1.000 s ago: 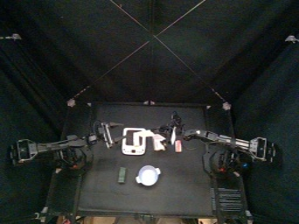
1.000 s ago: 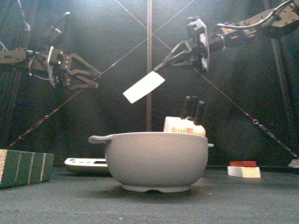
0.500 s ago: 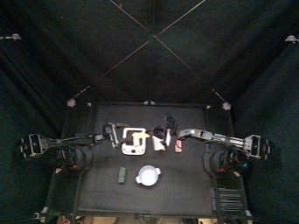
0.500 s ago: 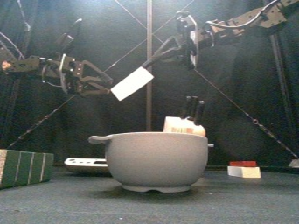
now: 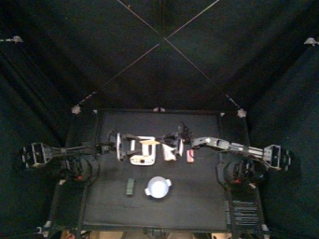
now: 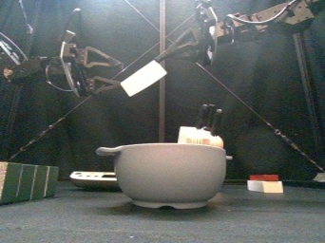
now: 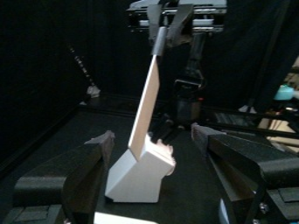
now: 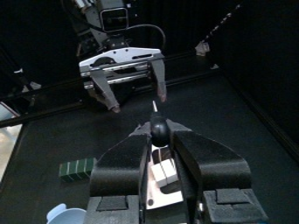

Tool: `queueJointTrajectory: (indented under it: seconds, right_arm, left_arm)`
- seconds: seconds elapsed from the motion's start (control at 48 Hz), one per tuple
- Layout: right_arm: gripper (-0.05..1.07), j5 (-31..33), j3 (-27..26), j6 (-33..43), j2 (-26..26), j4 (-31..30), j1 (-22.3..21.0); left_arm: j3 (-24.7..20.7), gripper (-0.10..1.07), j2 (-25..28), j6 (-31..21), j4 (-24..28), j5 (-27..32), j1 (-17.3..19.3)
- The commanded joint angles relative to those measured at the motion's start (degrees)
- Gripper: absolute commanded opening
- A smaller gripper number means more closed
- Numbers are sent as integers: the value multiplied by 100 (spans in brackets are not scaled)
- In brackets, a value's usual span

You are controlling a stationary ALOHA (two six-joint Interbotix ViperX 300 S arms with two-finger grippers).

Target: Grab cleaver with other hand

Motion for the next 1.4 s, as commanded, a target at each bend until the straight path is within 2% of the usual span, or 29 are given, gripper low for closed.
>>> queueJointTrajectory:
  seconds: [0.0, 0.271, 0.5, 0.875, 1.375]
  right_arm:
    - [59, -88, -149, -70, -229, 114, 88]
    - [59, -149, -202, -149, -281, 255, 237]
    - [59, -158, -193, -149, -360, 352, 202]
    - [59, -149, -149, -149, -422, 413, 176]
    - [59, -149, -114, -149, -387, 448, 176]
  left_arm:
    - [-88, 103, 123, -18, 62, -308, 123]
    - [-316, 103, 686, -9, 325, -932, 158]
    - [-466, 102, 949, 26, 589, -1116, 167]
    - [-281, 87, 668, 26, 905, -1538, 202]
    - [-316, 84, 703, 26, 853, -1644, 176]
